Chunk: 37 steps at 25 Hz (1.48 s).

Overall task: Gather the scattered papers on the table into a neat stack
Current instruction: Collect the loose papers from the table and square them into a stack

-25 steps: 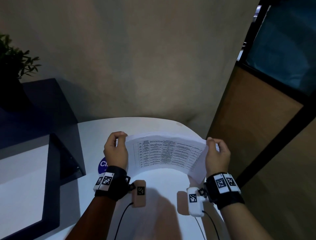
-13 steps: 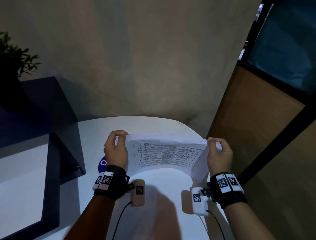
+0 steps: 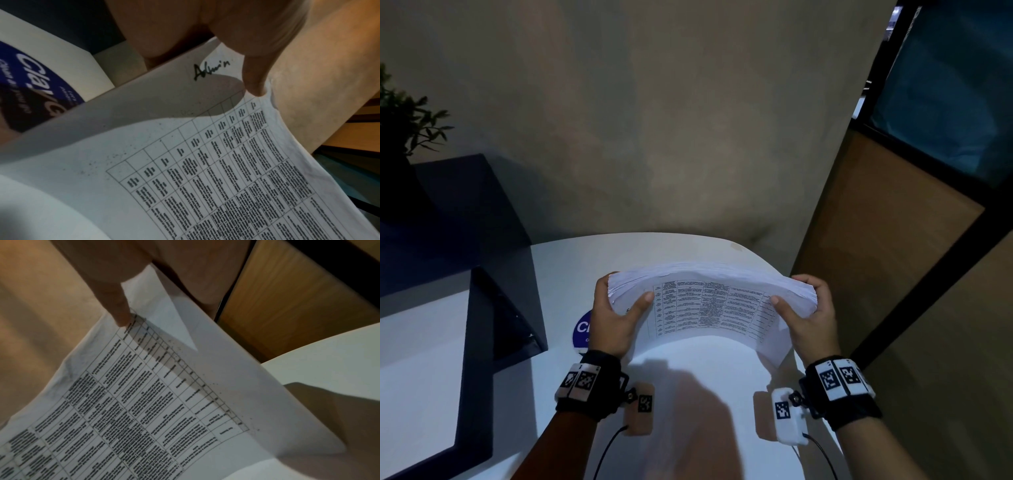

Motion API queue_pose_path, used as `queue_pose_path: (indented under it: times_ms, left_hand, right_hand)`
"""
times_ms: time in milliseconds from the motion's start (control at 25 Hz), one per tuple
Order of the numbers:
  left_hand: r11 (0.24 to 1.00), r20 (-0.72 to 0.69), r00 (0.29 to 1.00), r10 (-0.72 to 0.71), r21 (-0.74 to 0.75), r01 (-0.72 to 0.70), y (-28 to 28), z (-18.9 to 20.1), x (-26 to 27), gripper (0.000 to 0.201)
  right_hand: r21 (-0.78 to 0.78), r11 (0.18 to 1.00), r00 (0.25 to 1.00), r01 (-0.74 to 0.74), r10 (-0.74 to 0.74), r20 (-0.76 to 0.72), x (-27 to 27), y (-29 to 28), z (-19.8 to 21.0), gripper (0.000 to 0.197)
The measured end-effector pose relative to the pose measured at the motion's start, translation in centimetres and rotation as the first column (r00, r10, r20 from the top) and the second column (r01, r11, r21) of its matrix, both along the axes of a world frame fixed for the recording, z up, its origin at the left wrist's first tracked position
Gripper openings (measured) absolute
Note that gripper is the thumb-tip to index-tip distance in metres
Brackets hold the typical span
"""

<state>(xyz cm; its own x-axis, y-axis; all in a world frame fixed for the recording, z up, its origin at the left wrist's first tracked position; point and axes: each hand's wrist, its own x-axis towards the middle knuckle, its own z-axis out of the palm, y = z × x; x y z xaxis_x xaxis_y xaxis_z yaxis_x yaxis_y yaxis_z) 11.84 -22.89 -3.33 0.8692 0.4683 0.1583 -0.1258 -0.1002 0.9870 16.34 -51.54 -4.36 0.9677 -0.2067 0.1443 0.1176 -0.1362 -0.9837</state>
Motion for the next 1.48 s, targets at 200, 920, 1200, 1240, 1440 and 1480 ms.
queue_pose_path:
  times_ms: [200, 920, 1200, 1240, 1440, 1480]
  left_hand:
    - [0.997, 0.000, 1.000, -0.021, -0.068, 0.021, 0.2, -0.6, 0.2, 0.028]
    - [0.451, 0.304, 0.950, -0.070, 0.859, -0.242, -3.4, 10.4, 2.1, 0.050]
    - [0.978, 0.111, 0.986, -0.124, 0.179, 0.103, -0.9, 5.1, 1.9, 0.112]
    - [0.959, 0.134, 0.951, -0.277, -0.021, 0.283, -1.2, 4.8, 2.1, 0.103]
    - [0.946, 0.132, 0.940, -0.315, -0.036, 0.322, -2.9, 5.1, 1.7, 0.052]
    - [0.959, 0.141, 0.949, -0.281, 0.003, 0.283, -3.2, 5.3, 1.7, 0.045]
  right_hand:
    - [-0.034, 0.999, 0.997, 0.024, -0.027, -0.079, 0.2, 0.2, 0.3, 0.031]
    - [-0.483, 0.815, 0.920, -0.319, 0.389, 0.050, 0.7, 2.9, 10.0, 0.022]
    - [-0.016, 0.921, 0.919, -0.390, 0.390, 0.057, 0.7, 0.5, 10.2, 0.041]
    - [0.019, 0.921, 0.919, -0.389, 0.386, 0.075, 0.8, 0.6, 9.9, 0.041]
    - [0.122, 0.941, 0.946, -0.315, 0.302, 0.114, 0.3, 1.8, 8.2, 0.043]
    - [0.105, 0.954, 0.956, -0.280, 0.267, 0.123, 0.1, 2.2, 7.9, 0.041]
